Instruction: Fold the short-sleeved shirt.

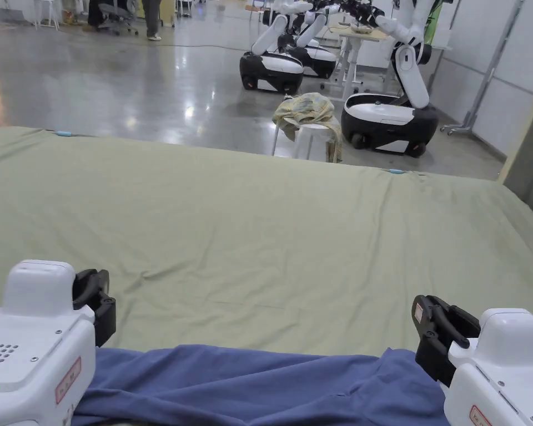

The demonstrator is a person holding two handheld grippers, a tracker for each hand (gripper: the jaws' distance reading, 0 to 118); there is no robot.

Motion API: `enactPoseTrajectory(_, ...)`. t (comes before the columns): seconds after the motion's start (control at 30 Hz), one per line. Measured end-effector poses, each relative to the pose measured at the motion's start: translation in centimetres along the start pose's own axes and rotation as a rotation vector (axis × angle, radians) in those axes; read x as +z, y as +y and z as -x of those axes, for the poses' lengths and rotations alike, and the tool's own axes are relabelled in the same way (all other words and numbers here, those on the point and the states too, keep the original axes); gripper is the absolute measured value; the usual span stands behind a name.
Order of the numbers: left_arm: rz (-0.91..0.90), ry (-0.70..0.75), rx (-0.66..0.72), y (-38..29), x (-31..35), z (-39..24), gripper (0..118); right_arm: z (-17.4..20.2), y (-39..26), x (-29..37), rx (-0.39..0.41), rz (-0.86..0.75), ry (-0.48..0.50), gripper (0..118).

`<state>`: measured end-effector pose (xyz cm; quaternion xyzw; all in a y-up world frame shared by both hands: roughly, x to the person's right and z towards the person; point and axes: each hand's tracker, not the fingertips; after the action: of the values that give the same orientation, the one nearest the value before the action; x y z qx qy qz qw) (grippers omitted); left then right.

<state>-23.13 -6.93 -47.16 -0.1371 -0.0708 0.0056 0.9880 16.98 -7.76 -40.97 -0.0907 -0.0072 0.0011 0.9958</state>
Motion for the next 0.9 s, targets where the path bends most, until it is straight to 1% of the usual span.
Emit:
enactPoseTrajectory(0.03, 0.023, -0.038, 0.009, -0.4, -0.6, 1.0, 11, 0.3, 0.0, -0.2, 0.005, 0.019, 0.016, 12)
enactPoseTrajectory(0.1, 0.053, -0.023, 0.025, -0.6, -0.8, 2.8, 11, 1.0, -0.2, -0.6, 0.025, 0.032, 0.023, 12)
enactPoseTrajectory(0.13, 0.075, -0.025, 0.048, -0.7, -0.9, 4.2, 11, 1.2, -0.3, -0.6, 0.036, 0.035, 0.031, 12)
enactPoseTrajectory(0.2, 0.157, -0.074, 0.125, -0.7, -1.0, 7.0, 11, 1.7, -0.5, -0.8, 0.051, 0.048, 0.035, 12)
enactPoseTrajectory(0.23, 0.206, -0.109, 0.175, -0.9, -1.1, 9.1, 21, 1.9, -0.6, -1.0, 0.057, 0.056, 0.039, 12)
enactPoseTrajectory(0.27, 0.271, -0.127, 0.209, -1.3, -1.3, 11.4, 61, 2.1, -0.7, -1.2, 0.060, 0.067, 0.043, 12)
enactPoseTrajectory(0.3, 0.346, -0.184, 0.258, -1.7, -1.8, 13.2, 97, 2.4, -0.9, -1.4, 0.063, 0.077, 0.045, 12)
enactPoseTrajectory(0.33, 0.410, -0.238, 0.332, -2.4, -2.2, 15.3, 116, 2.7, -1.1, -1.7, 0.066, 0.091, 0.049, 12)
enactPoseTrajectory(0.37, 0.448, -0.333, 0.414, -3.2, -2.4, 17.6, 116, 3.1, -1.4, -2.1, 0.069, 0.109, 0.053, 12)
enactPoseTrajectory(0.47, 0.600, -0.488, 0.676, -6.0, -3.6, 22.6, 116, 4.5, -2.5, -3.1, 0.073, 0.151, 0.069, 12)
enactPoseTrajectory(0.5, 0.595, -0.513, 0.747, -7.2, -4.0, 23.8, 116, 4.9, -2.7, -3.3, 0.071, 0.163, 0.075, 12)
enactPoseTrajectory(0.6, 0.661, -0.653, 0.926, -11.3, -6.8, 26.2, 116, 6.4, -3.6, -4.2, 0.060, 0.204, 0.094, 12)
enactPoseTrajectory(0.67, 0.682, -0.746, 1.063, -14.3, -9.0, 26.0, 116, 7.2, -3.9, -4.7, 0.050, 0.224, 0.100, 12)
enactPoseTrajectory(0.7, 0.707, -0.775, 1.097, -15.5, -10.1, 25.7, 116, 7.5, -4.0, -4.9, 0.046, 0.230, 0.101, 12)
enactPoseTrajectory(0.77, 0.727, -0.836, 1.121, -17.7, -12.6, 23.8, 116, 7.9, -3.9, -5.2, 0.032, 0.242, 0.103, 12)
enactPoseTrajectory(0.83, 0.619, -0.993, 1.121, -17.4, -14.2, 21.5, 116, 8.1, -3.6, -5.4, 0.022, 0.243, 0.099, 12)
enactPoseTrajectory(0.9, 0.662, -1.018, 1.148, -17.7, -16.3, 19.1, 116, 8.3, -3.3, -5.4, 0.013, 0.242, 0.097, 12)
